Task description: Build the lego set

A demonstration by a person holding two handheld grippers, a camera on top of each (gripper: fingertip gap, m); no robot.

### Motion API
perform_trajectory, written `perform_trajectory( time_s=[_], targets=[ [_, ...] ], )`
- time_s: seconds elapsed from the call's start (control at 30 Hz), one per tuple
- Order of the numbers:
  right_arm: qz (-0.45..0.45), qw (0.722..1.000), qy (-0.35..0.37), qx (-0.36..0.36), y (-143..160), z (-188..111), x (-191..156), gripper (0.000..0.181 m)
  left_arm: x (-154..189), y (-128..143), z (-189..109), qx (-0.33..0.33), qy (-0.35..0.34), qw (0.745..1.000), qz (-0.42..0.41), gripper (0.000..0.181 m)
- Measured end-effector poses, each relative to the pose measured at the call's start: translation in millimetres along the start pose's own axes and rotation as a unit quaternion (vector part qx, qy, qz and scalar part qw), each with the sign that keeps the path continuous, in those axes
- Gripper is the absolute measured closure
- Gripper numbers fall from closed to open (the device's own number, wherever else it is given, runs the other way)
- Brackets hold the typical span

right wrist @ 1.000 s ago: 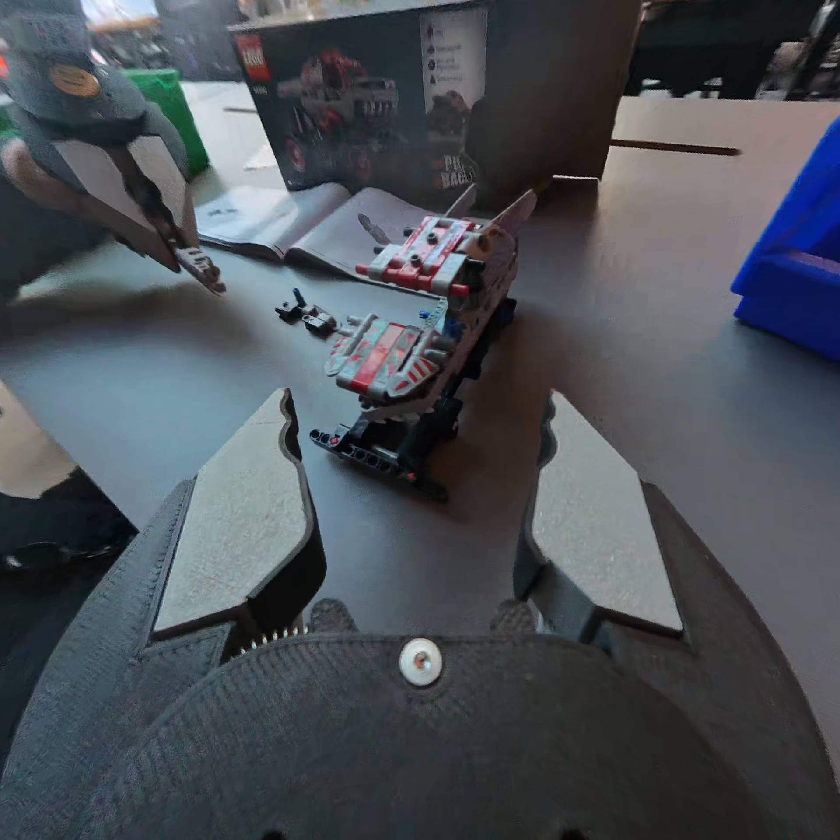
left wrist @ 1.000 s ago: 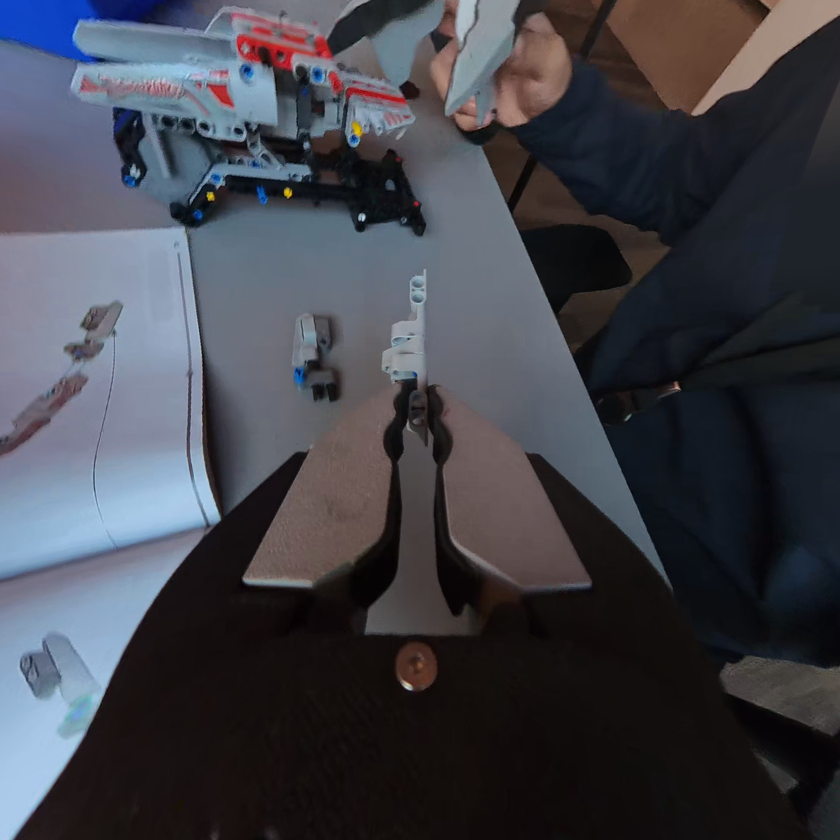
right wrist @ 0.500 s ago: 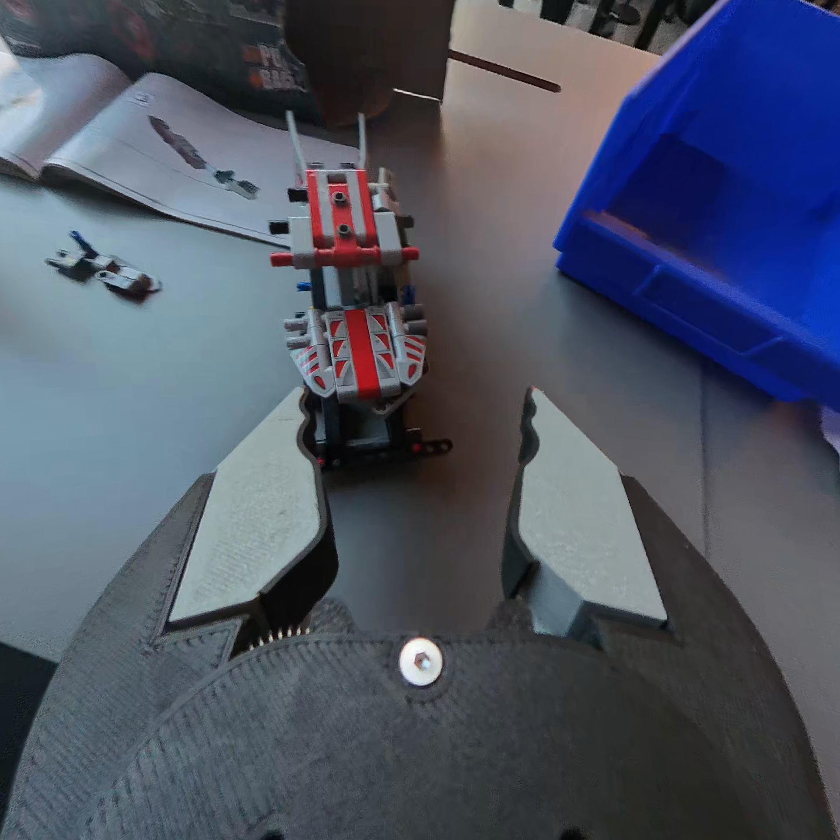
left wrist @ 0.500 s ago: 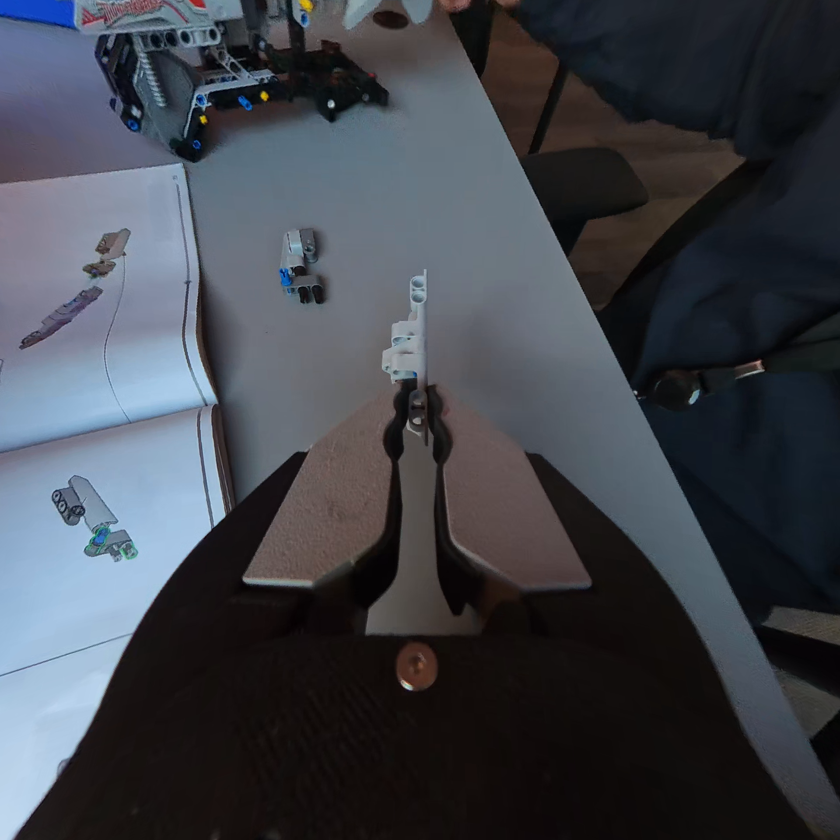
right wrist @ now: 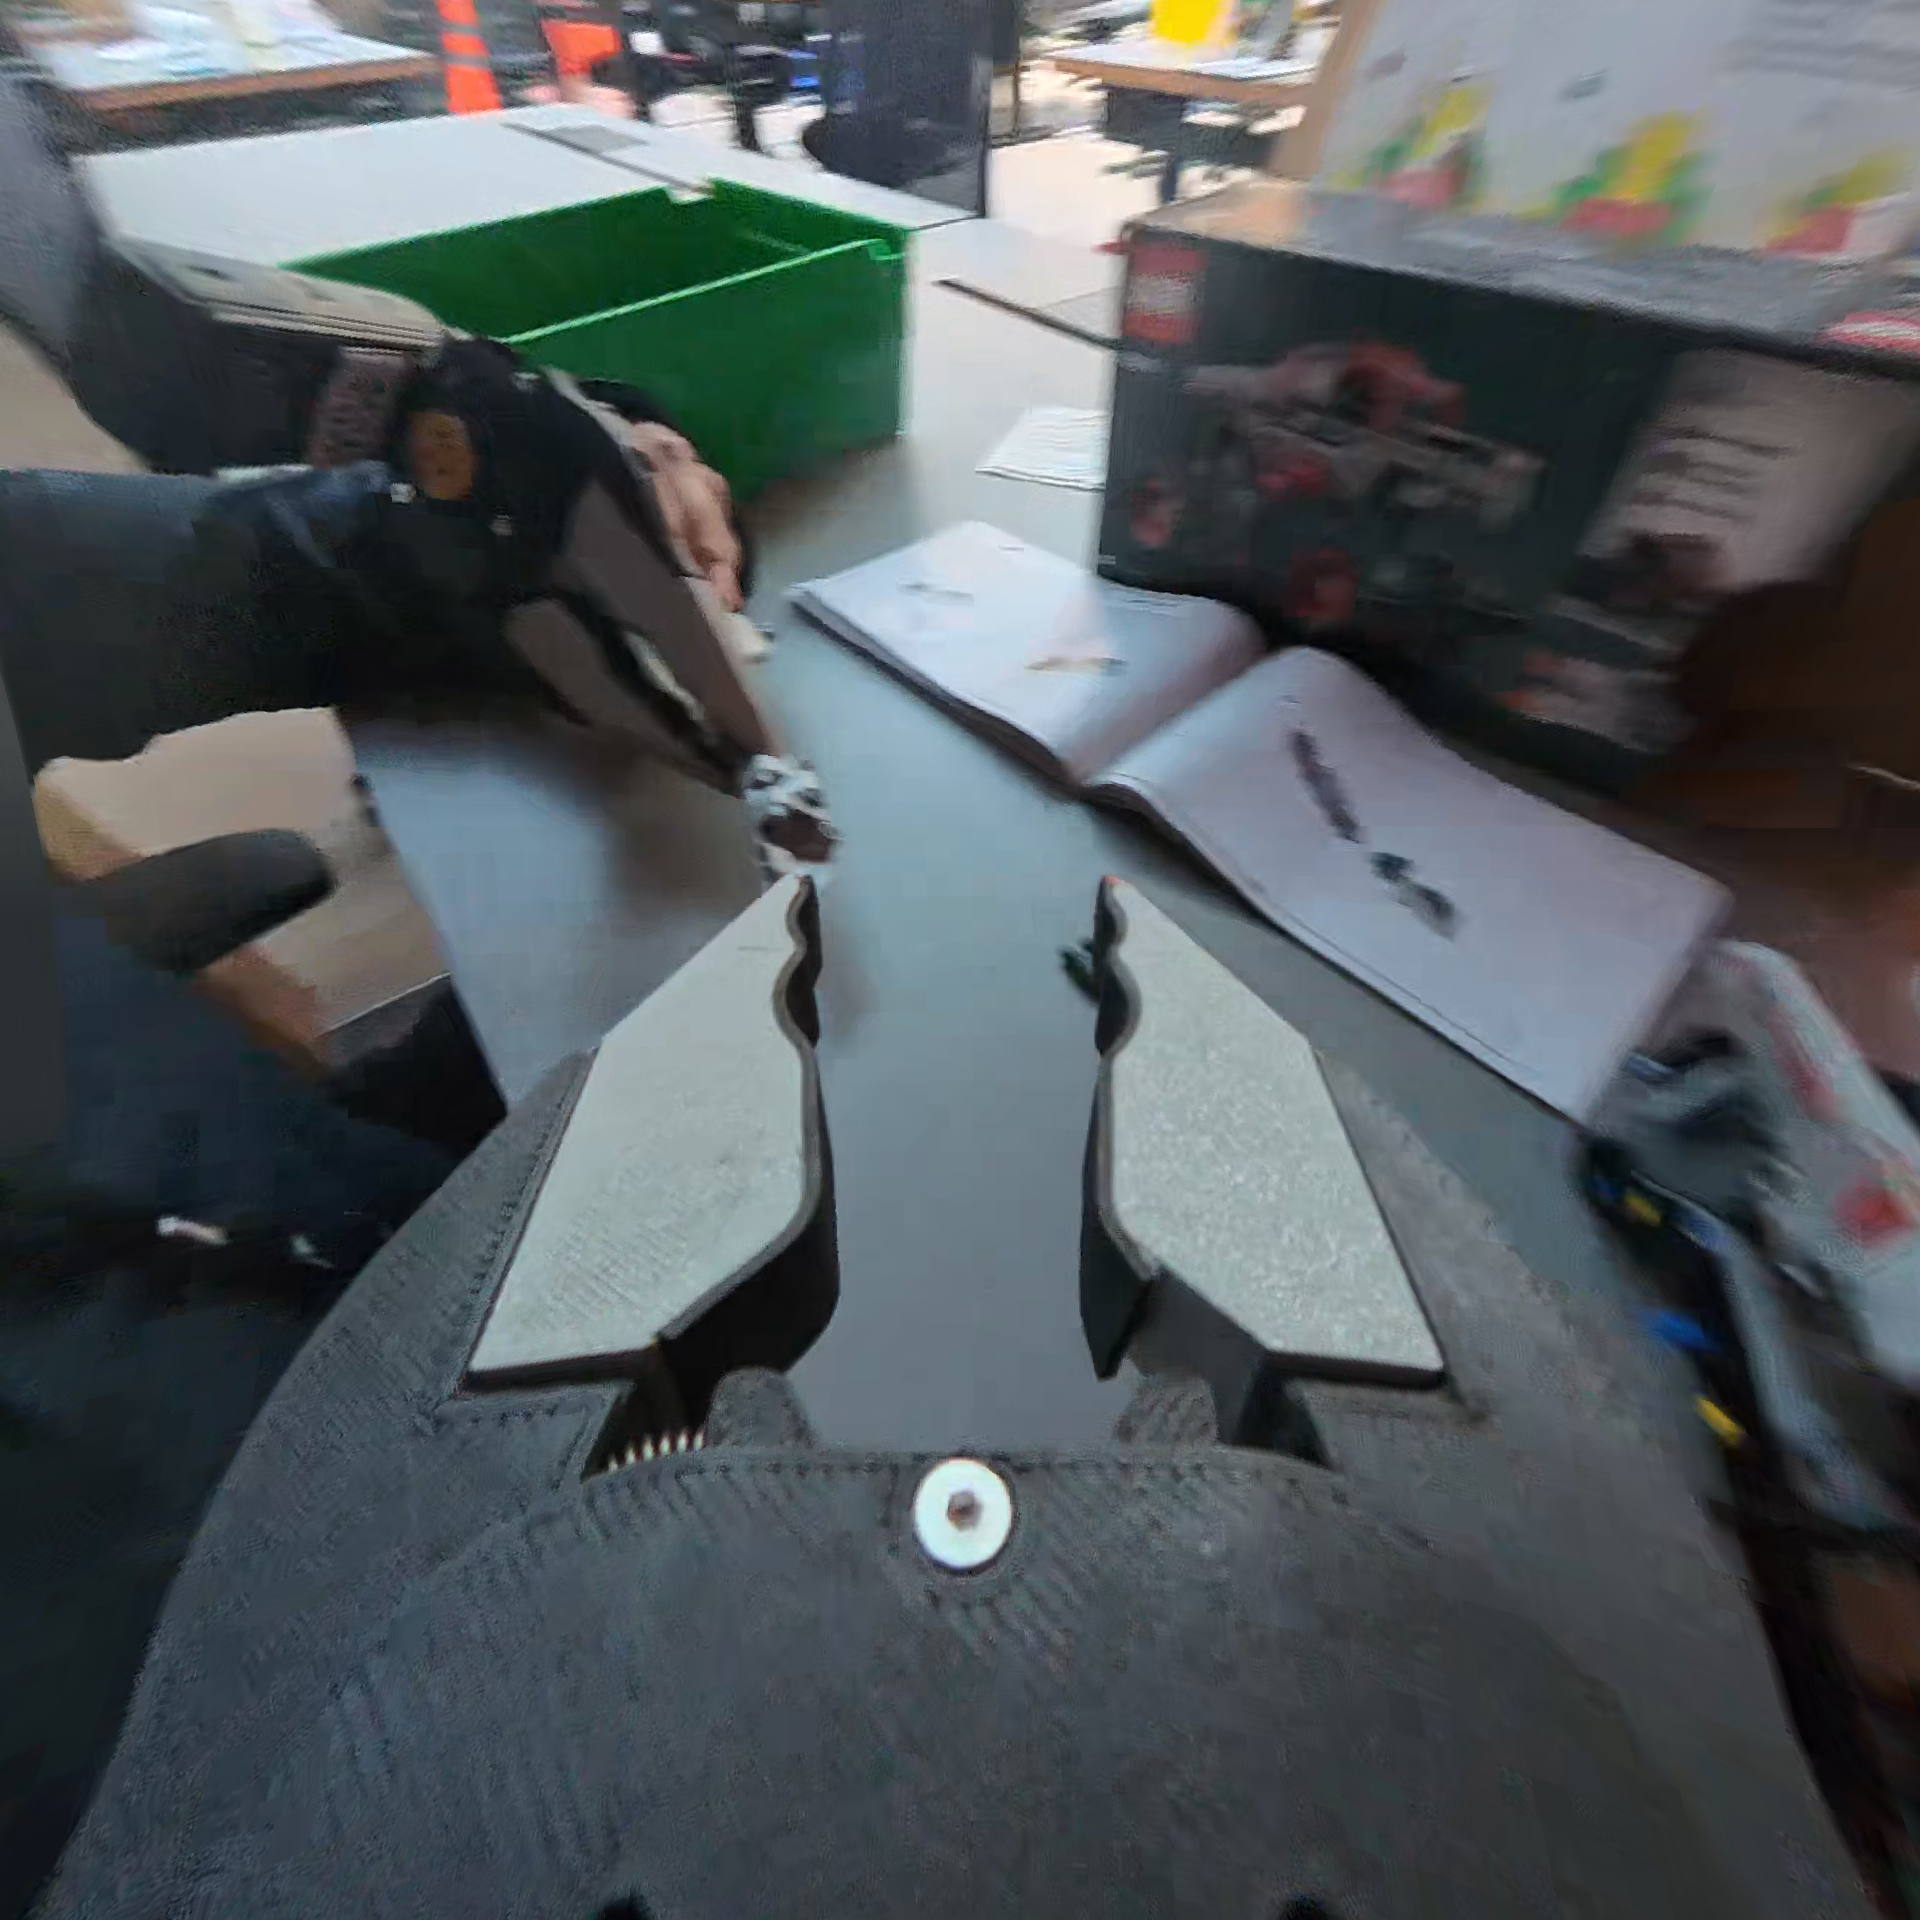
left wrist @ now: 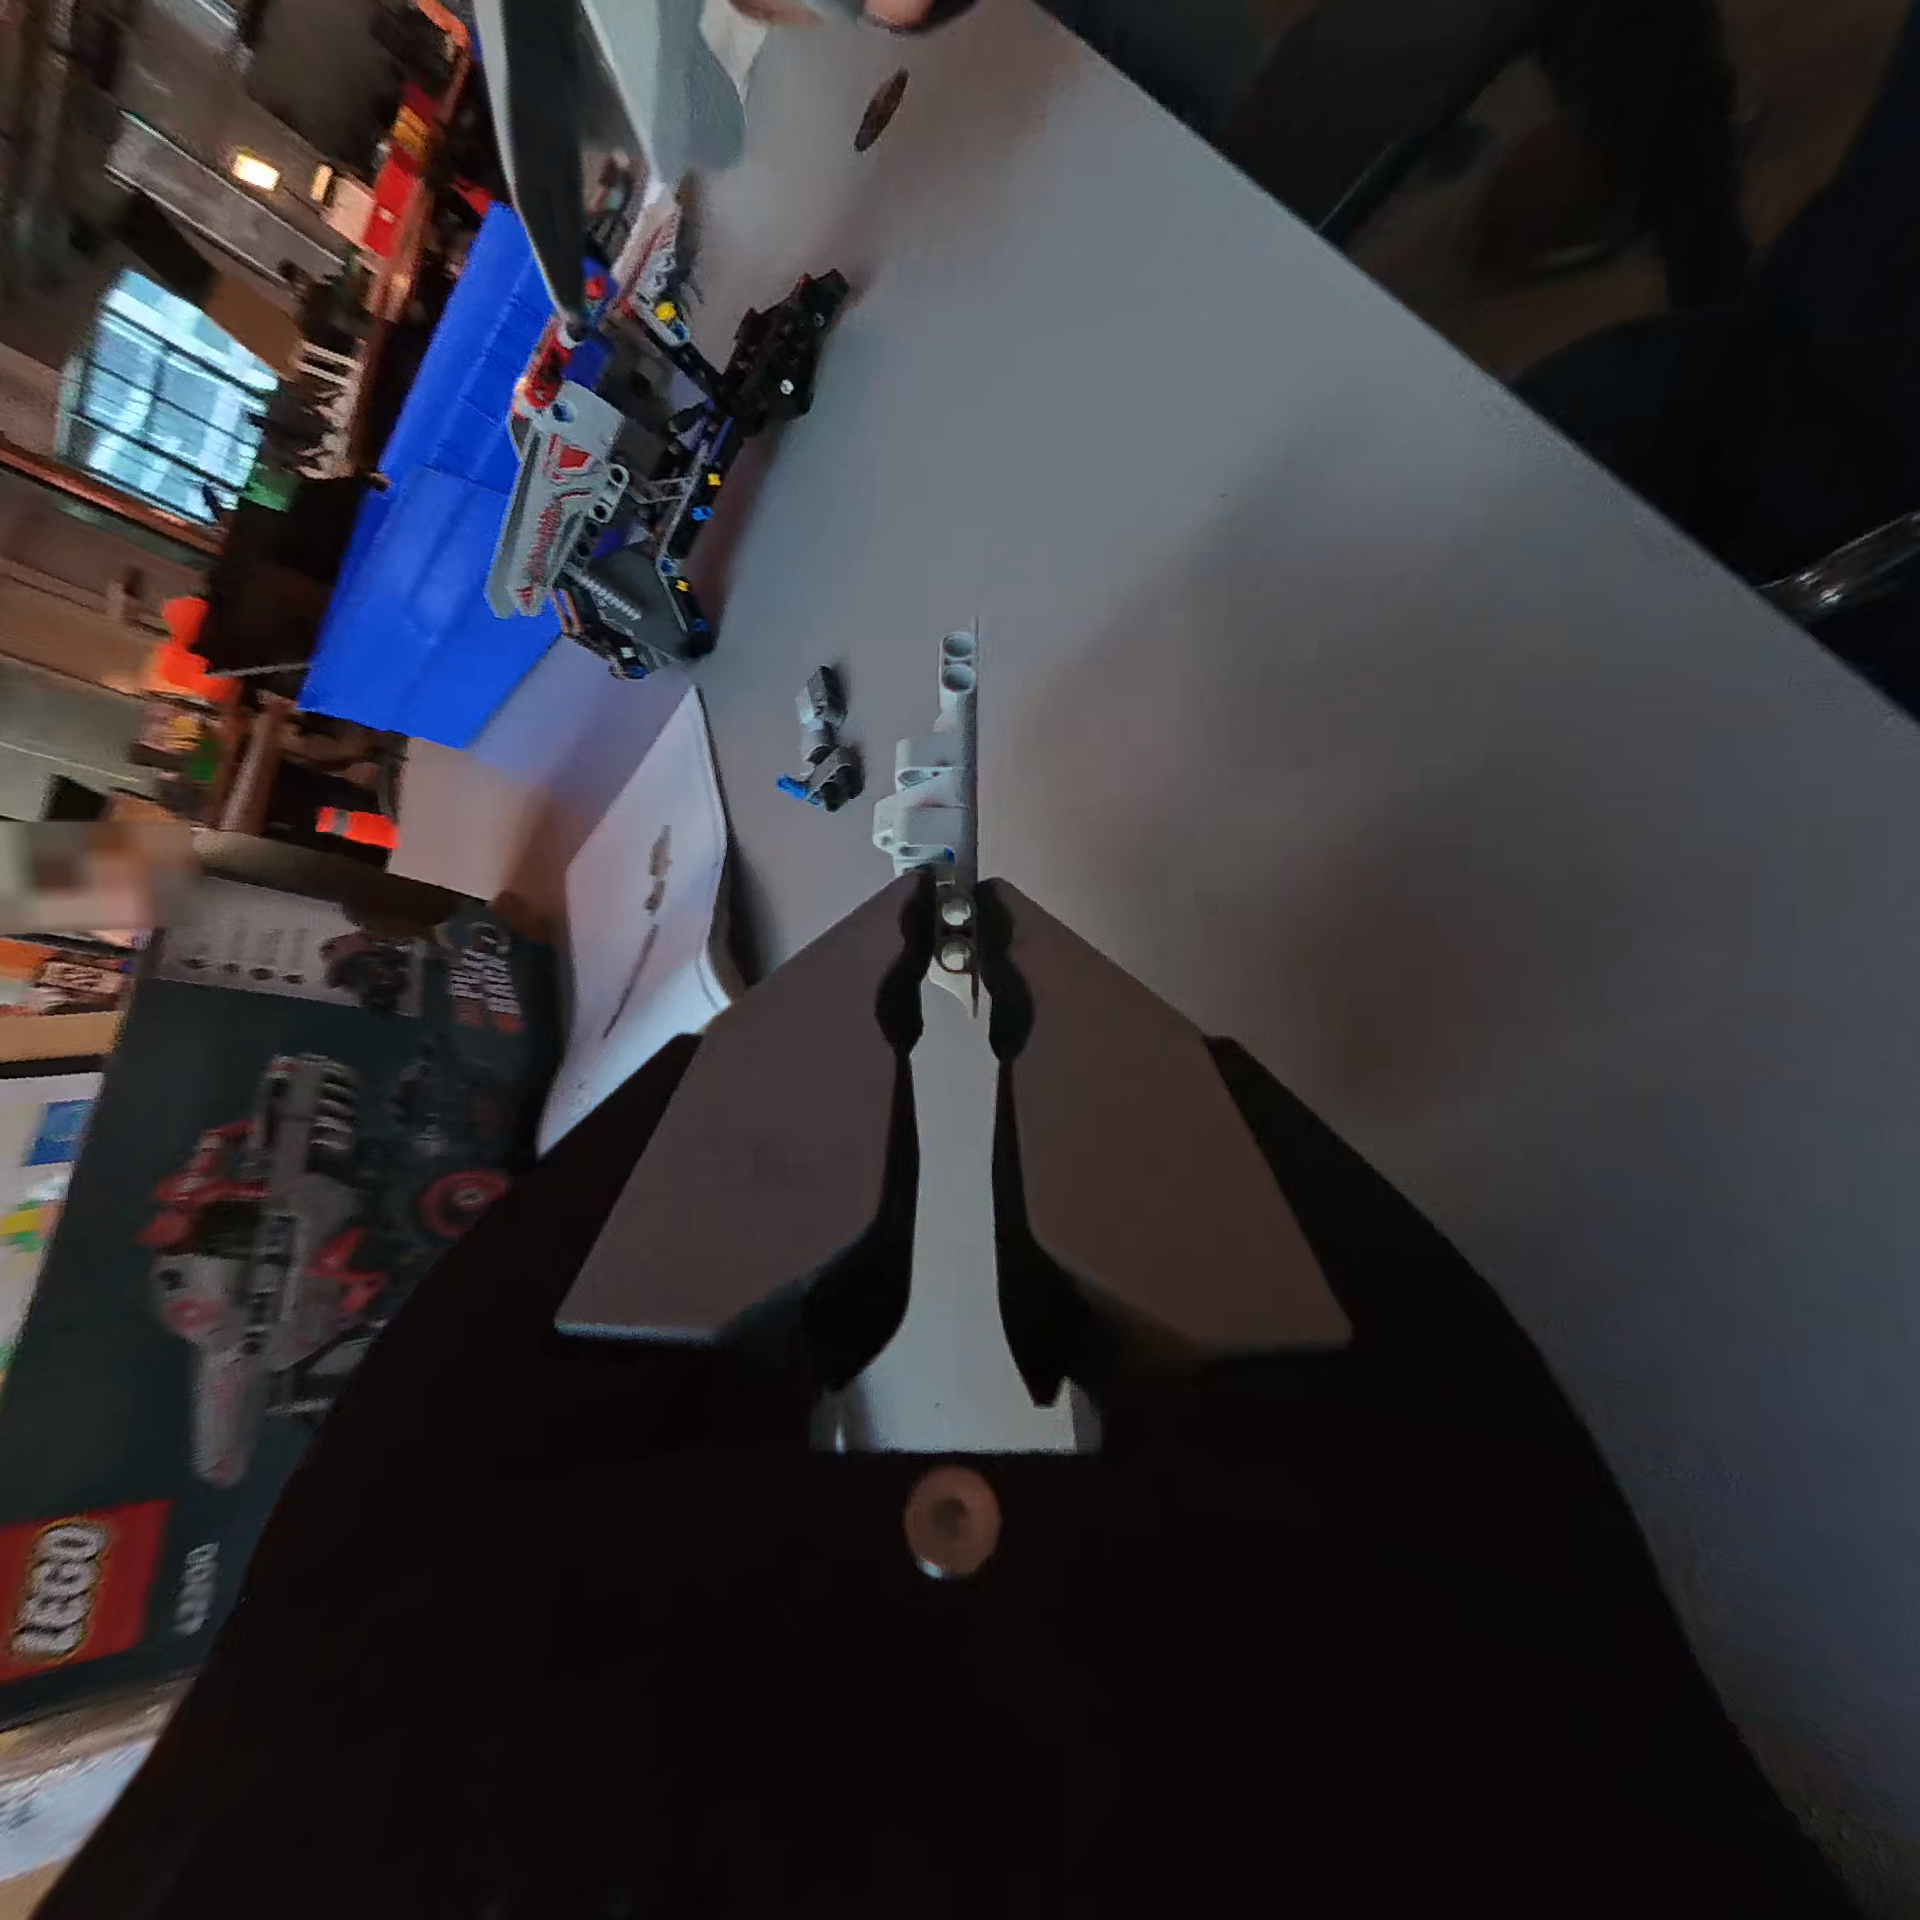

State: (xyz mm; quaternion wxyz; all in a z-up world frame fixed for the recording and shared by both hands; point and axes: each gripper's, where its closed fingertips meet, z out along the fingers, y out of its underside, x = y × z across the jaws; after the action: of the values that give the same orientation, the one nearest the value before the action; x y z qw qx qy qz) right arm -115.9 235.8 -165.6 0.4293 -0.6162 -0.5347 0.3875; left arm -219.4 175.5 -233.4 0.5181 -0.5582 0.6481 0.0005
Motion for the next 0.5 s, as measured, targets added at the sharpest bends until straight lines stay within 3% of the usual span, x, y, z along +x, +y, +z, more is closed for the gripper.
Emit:
perform_trajectory(
  time_s=[0.17, 0.33, 0.5],
  targets=[
    [-0.042, 0.985, -0.164, -0.038, 0.1, 79.7, -49.2, 0.126, -14.1, 3.5, -10.7, -0.032, -0.079, 0.995, 0.043, 0.176],
    [-0.172, 0.961, -0.2, -0.08, 13.3, 129.4, -53.3, 0.131, -24.0, 22.8, -22.3, -0.074, -0.134, 0.986, 0.066, 0.177],
    [-0.211, 0.949, -0.22, -0.079, 14.0, 151.2, -57.0, 0.145, -29.1, 34.9, -22.8, -0.098, -0.152, 0.981, 0.072, 0.177]
  ],
)
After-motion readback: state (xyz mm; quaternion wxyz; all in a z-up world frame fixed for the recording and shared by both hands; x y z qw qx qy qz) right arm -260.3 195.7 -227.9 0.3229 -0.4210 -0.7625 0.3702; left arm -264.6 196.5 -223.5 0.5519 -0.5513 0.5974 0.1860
